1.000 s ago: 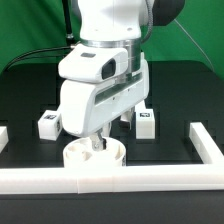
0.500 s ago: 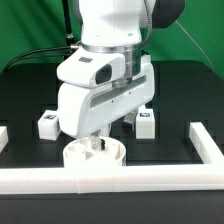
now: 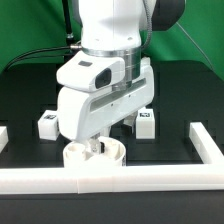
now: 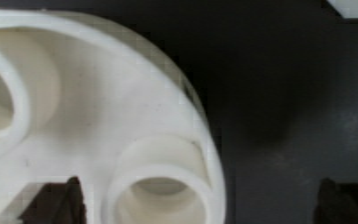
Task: Assemble stool
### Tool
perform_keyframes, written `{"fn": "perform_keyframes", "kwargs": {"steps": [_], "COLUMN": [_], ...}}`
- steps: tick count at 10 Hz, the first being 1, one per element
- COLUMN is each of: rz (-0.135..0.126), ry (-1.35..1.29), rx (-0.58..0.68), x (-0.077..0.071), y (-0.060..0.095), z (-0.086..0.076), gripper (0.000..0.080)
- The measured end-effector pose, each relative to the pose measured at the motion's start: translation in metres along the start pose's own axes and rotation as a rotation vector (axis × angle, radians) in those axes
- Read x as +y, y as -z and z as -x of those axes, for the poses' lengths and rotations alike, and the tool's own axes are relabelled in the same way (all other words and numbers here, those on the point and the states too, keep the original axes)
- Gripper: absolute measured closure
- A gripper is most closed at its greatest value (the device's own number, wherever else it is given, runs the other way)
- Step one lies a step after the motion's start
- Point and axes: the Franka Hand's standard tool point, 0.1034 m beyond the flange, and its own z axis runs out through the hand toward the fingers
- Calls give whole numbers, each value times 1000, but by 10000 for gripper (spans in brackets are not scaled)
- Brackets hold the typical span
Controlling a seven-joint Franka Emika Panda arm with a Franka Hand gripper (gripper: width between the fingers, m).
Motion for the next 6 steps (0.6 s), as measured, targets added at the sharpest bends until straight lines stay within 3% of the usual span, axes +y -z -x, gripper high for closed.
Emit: {"fn": "perform_keyframes", "kwargs": {"steps": [2,4,5,6], "rz": [-5,-12,-12,-12], "ry": [-2,0,0,0], "rx": [-3,-8,-8,-8], "x": [1,-2,-2,-2], "y": [-6,-11,-11,-11], "z": [0,1,1,1], "gripper": [150,374,374,481]}}
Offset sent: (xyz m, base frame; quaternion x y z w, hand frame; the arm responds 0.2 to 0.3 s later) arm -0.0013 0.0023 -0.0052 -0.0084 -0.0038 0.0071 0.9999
